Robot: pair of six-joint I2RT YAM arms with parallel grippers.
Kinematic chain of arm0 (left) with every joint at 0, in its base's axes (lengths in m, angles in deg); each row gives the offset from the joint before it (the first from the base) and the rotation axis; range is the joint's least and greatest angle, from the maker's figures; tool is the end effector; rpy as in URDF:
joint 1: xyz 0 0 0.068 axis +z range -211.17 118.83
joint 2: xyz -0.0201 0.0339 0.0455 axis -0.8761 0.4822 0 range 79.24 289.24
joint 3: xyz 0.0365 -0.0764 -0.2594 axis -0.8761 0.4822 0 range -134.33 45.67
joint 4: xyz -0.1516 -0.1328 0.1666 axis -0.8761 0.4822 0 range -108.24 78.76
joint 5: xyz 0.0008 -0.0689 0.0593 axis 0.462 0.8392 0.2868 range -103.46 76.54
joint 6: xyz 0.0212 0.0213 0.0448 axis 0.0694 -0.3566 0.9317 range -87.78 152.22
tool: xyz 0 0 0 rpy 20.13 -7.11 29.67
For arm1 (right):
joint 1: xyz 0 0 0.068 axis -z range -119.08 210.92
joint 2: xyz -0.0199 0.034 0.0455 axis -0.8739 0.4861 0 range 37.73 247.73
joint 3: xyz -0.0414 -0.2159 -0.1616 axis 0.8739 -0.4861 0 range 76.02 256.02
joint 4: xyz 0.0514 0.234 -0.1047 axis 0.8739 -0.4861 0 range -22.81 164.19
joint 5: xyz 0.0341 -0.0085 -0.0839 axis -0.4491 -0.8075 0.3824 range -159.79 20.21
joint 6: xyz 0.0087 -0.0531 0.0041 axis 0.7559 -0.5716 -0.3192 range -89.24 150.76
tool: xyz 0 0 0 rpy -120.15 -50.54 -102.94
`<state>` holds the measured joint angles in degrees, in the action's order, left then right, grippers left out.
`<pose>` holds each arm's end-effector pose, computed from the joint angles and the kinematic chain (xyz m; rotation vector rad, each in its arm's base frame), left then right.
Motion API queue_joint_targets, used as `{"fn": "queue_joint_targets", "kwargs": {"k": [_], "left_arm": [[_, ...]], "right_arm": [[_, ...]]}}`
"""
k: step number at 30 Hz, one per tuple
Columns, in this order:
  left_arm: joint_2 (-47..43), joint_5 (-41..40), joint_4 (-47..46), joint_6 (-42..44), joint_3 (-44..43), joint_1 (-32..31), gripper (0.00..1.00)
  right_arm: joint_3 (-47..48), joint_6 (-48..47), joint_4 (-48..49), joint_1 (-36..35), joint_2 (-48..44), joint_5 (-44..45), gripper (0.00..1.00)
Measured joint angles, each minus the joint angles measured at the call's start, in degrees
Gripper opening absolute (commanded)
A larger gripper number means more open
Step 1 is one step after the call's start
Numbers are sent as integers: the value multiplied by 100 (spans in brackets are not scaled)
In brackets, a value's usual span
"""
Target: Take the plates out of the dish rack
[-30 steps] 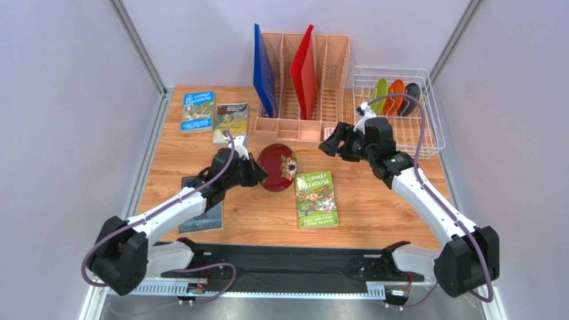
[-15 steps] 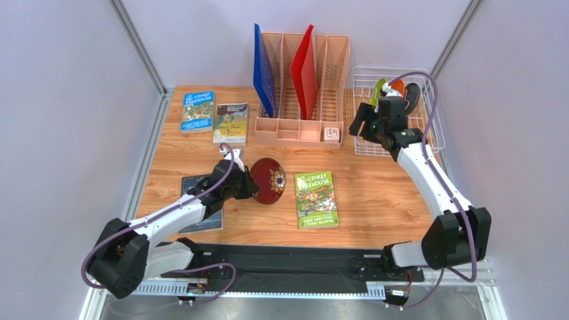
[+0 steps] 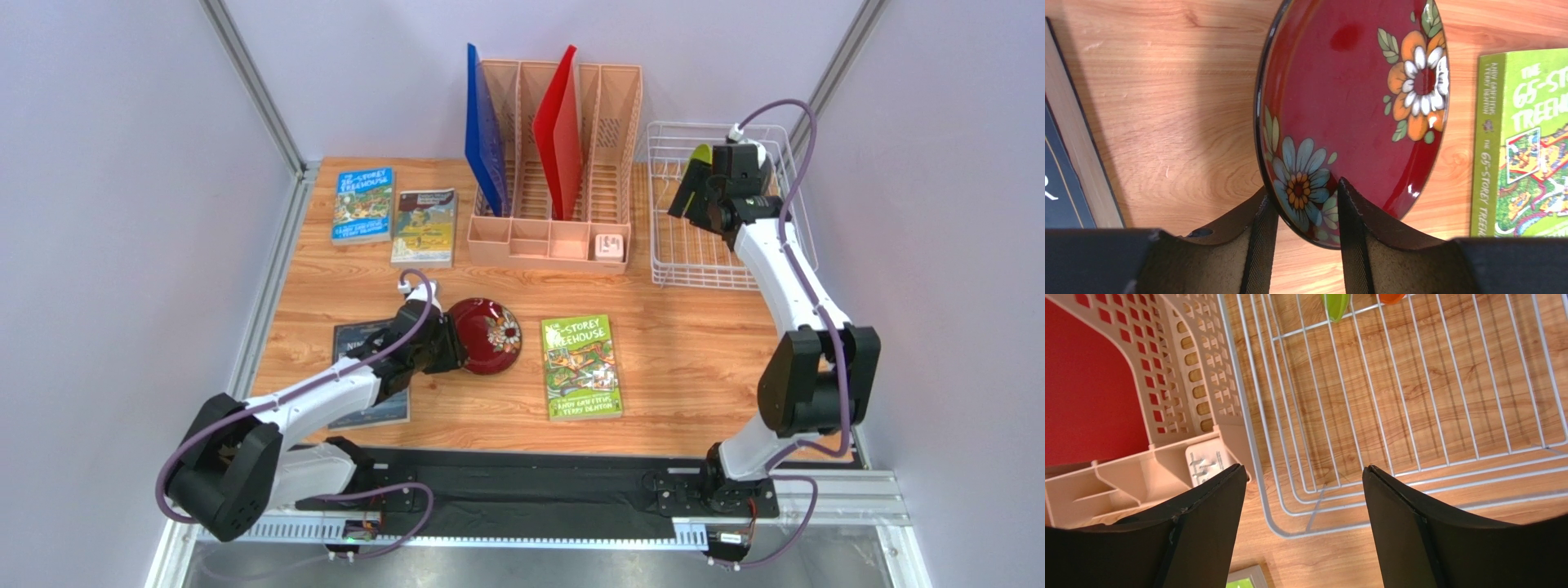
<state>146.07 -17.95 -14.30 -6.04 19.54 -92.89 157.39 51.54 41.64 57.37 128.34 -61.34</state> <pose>0.1877 -0.1127 0.1650 -0.1765 2.3978 -0.4987 0.3554 0.0169 0.3246 0.4179 2.2526 0.0504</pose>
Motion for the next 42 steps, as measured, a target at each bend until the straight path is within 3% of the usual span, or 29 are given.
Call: {"fn": "queue_joint_targets", "kwargs": {"k": [15,21,23,30,31,33,34,36,42], "left_arm": [[437,-208,-166,33,46,-7,47],[352,-208,-59,262,11,-7,47],[260,-227,94,365,-94,-7,49],[-57,-334,393,798,-1045,-7,52],[-66,-332,393,841,-1161,-7,52],[-61,-308,393,933,-1388,-7,52],[-59,-304,387,970,-1458,-7,52],[-37,-271,358,1019,-1513,-7,52],[208,-87,352,1054,-1519,-7,52]], "right_arm": [[1921,-415,-28,267,2006,586,75],[2793,-636,90,457,2817,627,67],[3239,-728,116,533,3193,608,58],[4686,-1014,66,636,4371,505,44],[4852,-1038,31,634,4498,472,35],[5093,-1095,15,629,4701,409,26],[5121,-1126,13,625,4739,376,13],[5136,-1239,-2,625,4776,380,3],[5056,-1823,9,634,4725,553,0]]}}
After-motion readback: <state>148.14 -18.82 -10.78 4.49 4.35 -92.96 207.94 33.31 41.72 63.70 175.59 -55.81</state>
